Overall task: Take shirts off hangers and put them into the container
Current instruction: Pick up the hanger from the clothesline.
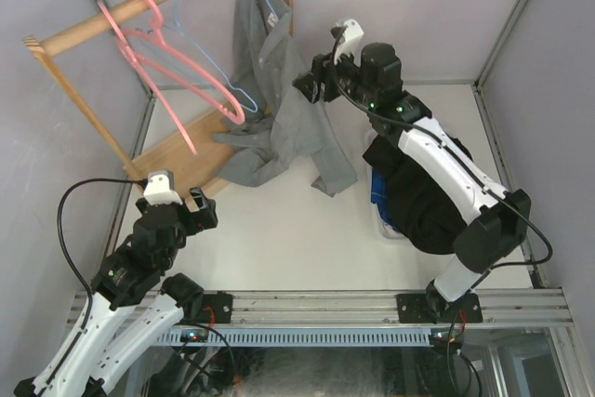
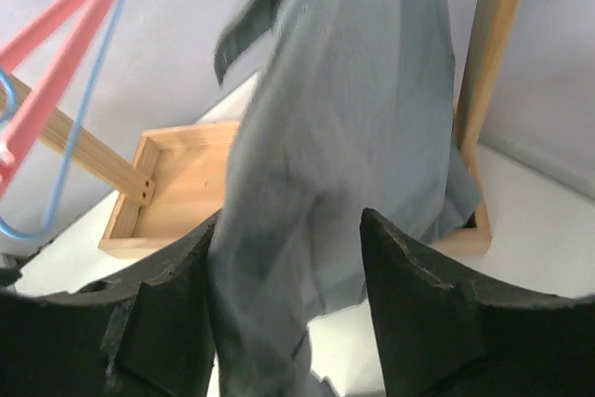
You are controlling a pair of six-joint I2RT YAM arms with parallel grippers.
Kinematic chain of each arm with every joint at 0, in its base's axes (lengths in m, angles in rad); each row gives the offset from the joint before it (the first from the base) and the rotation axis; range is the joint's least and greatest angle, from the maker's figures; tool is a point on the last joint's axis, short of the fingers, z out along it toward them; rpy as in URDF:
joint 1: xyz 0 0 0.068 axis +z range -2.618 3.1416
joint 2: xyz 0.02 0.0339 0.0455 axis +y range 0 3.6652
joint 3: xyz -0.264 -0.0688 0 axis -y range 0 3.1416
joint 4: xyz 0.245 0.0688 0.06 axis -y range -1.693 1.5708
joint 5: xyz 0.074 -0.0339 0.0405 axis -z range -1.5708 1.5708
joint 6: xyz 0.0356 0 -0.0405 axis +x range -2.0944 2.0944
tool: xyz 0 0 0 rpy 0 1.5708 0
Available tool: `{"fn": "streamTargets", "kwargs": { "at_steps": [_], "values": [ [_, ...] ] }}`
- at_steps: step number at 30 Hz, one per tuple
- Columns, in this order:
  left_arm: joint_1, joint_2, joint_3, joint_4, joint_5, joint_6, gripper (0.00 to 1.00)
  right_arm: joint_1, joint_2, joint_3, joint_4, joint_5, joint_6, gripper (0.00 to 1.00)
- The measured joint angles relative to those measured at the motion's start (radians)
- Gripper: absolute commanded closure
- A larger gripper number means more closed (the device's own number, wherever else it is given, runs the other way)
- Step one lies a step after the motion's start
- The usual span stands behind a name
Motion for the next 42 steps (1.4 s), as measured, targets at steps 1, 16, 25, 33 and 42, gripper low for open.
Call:
{"fn": "streamTargets", "kwargs": {
  "at_steps": [1, 16, 25, 33, 42],
  "values": [
    [0.0, 0.0, 0.0, 0.0, 0.0, 0.0, 0.0, -0.002, 0.019, 0.046, -0.021, -0.009, -0.015, 0.4],
    [0.002, 0.0, 0.0, 0.0, 0.0, 0.0, 0.0, 0.054, 0.36, 0.631, -0.348, 0.068, -0.102, 0.86],
    [0.003, 0.0, 0.0, 0.0, 0.0, 0.0, 0.0, 0.097, 0.343, 0.556, -0.229, 0.215, -0.124, 1.0],
    [0.003, -0.002, 0.0, 0.0, 0.0, 0.0, 0.0, 0.096, 0.313, 0.443, 0.008, 0.214, -0.134, 1.0],
    [0.004, -0.002, 0.0, 0.0, 0.0, 0.0, 0.0, 0.095, 0.295, 0.441, 0.131, 0.179, -0.129, 1.0]
  ]
}}
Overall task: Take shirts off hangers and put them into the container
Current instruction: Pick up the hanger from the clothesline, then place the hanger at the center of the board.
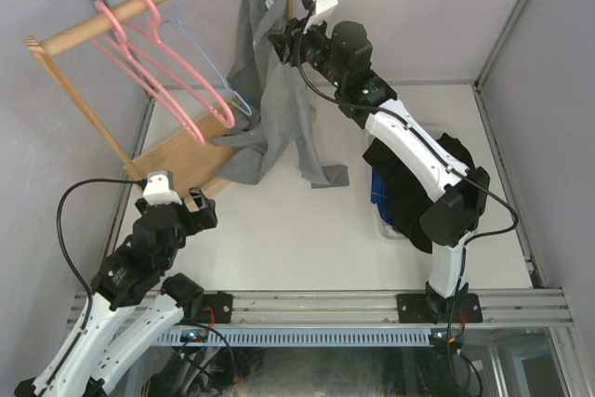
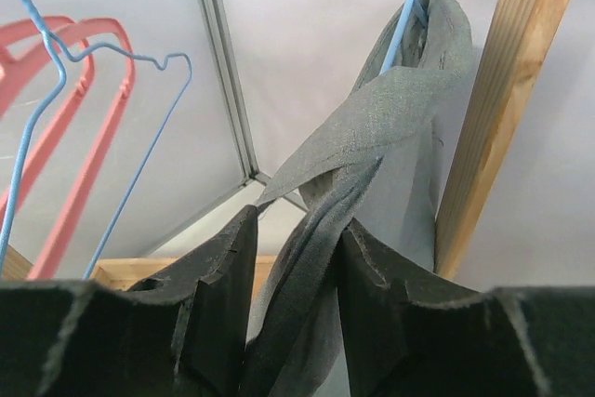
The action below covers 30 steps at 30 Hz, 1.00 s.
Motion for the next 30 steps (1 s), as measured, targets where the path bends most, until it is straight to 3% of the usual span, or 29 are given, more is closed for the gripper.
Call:
{"fn": "streamTargets", "kwargs": {
  "at_steps": [21, 30],
  "values": [
    [0.001, 0.0, 0.0, 0.0, 0.0, 0.0, 0.0, 0.0, -0.211, -0.223, 0.199, -0.017, 0.027, 1.0],
    [0.003, 0.001, 0.0, 0.0, 0.001, 0.0, 0.0, 0.008, -0.47, -0.623, 0.261, 0.0, 0.083, 1.0]
  ]
}}
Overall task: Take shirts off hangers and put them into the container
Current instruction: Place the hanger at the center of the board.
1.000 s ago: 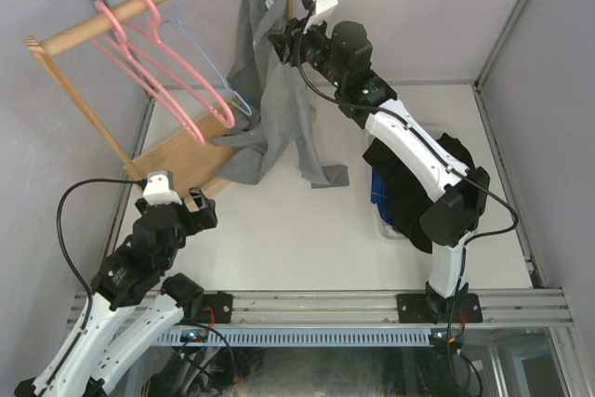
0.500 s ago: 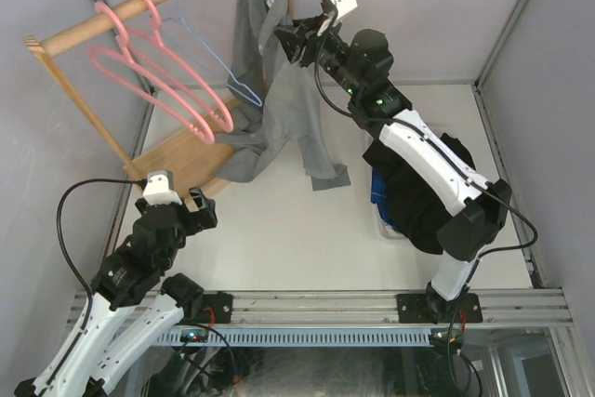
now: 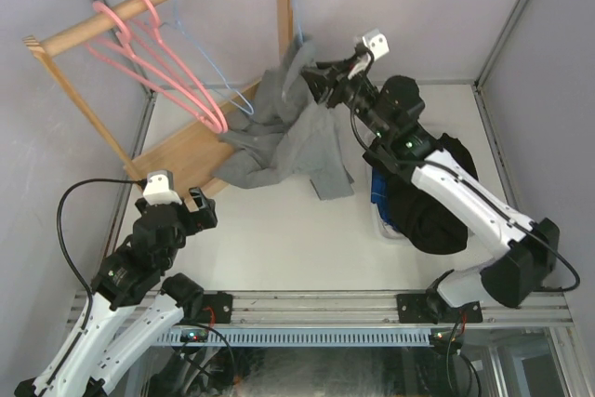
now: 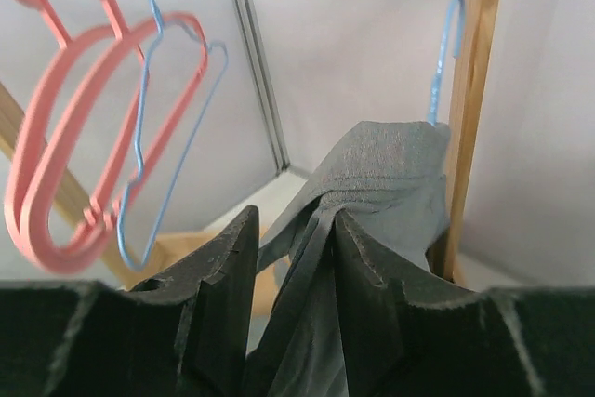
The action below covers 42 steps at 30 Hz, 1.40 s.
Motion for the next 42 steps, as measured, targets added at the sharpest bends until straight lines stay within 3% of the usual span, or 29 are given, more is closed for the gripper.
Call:
{"fn": "streamTargets", "kwargs": {
  "at_steps": [8, 14, 21, 25, 29, 32, 36, 38, 39, 40, 42],
  "values": [
    [0.002, 0.01, 0.0, 0.0, 0.002, 0.0, 0.0, 0.002, -0.188, -0.31, -0.073, -0.024, 0.137, 1.0],
    [0.003, 0.009, 0.0, 0.001, 0.011, 0.0, 0.0, 0.02, -0.27, -0.554, -0.142, -0.167, 0.226, 1.0],
    [0.005, -0.006, 0.0, 0.013, 0.061, 0.0, 0.0, 0.126, -0.364, -0.703, -0.225, -0.375, 0.251, 1.0],
    [0.006, -0.022, 0.0, 0.027, 0.125, -0.024, 0.0, 0.175, -0.421, -0.744, -0.235, -0.417, 0.254, 0.98],
    [0.006, -0.023, -0.004, 0.077, 0.202, -0.076, 0.0, 0.202, -0.435, -0.749, -0.268, -0.348, 0.259, 0.58],
    [0.006, -0.019, -0.016, 0.099, 0.236, -0.12, 0.0, 0.223, -0.418, -0.746, -0.296, -0.238, 0.256, 0.46],
    [0.006, -0.021, -0.021, 0.093, 0.227, -0.169, 0.0, 0.323, -0.335, -0.702, -0.324, -0.027, 0.222, 0.37],
    [0.006, -0.041, -0.021, 0.079, 0.202, -0.191, 0.0, 0.377, -0.264, -0.669, -0.323, 0.084, 0.215, 0.28],
    [0.006, -0.059, -0.021, 0.071, 0.186, -0.2, 0.0, 0.399, -0.222, -0.649, -0.325, 0.134, 0.211, 0.11],
    [0.006, -0.076, -0.021, 0.063, 0.174, -0.207, 0.0, 0.418, -0.174, -0.624, -0.328, 0.181, 0.205, 0.02],
    [0.006, -0.129, -0.021, 0.04, 0.135, -0.224, 0.0, 0.447, -0.084, -0.569, -0.344, 0.255, 0.203, 0.0]
  ]
}}
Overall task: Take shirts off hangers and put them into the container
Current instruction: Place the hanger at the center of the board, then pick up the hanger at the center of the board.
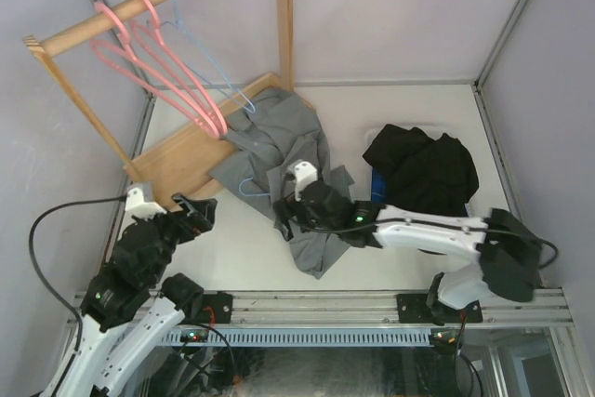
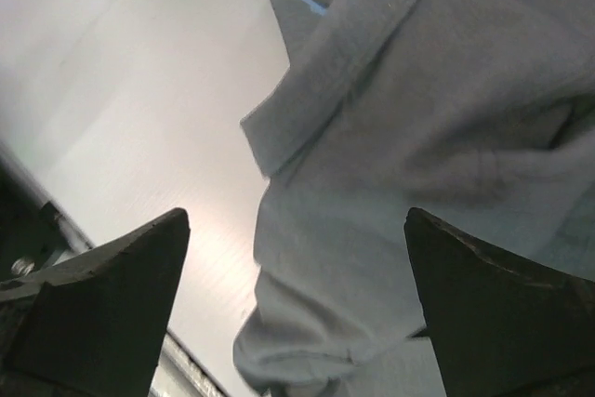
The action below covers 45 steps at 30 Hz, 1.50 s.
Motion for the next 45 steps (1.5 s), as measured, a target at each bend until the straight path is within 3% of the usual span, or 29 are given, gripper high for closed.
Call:
{"fn": "streamTargets", "kwargs": {
  "at_steps": [7, 14, 20, 21, 22, 23, 29, 33, 38, 45],
  "values": [
    [0.0, -0.136, 0.002, -0.087, -0.124, -0.041, 0.0, 0.061, 0.374, 0.286, -0.135, 0.212, 0.036, 0.0],
    [0.0, -0.161, 0.003, -0.15, -0.191, -0.047, 0.0, 0.075, 0.571, 0.394, -0.304, 0.372, 0.111, 0.04],
    [0.0, -0.161, 0.003, -0.167, -0.2, -0.047, 0.0, 0.064, 0.592, 0.376, -0.325, 0.409, 0.153, 0.63],
    [0.0, -0.161, 0.003, -0.167, -0.2, -0.047, 0.0, 0.062, 0.585, 0.356, -0.3, 0.402, 0.16, 0.74],
    [0.0, -0.161, 0.003, -0.167, -0.2, -0.047, 0.0, 0.062, 0.571, 0.332, -0.277, 0.393, 0.163, 0.98],
    [0.0, -0.159, 0.003, -0.167, -0.2, -0.047, 0.0, 0.062, 0.554, 0.304, -0.258, 0.386, 0.161, 1.0],
    [0.0, -0.139, 0.003, -0.161, -0.189, -0.043, 0.0, 0.063, 0.364, 0.111, -0.142, 0.33, 0.122, 1.0],
    [0.0, -0.131, 0.001, -0.118, -0.139, -0.027, 0.0, 0.05, 0.183, -0.005, -0.006, 0.195, 0.069, 1.0],
    [0.0, -0.129, -0.044, 0.035, 0.06, 0.024, 0.0, -0.012, 0.034, -0.061, 0.116, -0.099, 0.055, 1.0],
    [0.0, -0.058, -0.125, 0.28, 0.337, 0.051, 0.02, -0.051, 0.008, -0.065, 0.185, -0.382, 0.08, 1.0]
  ]
}}
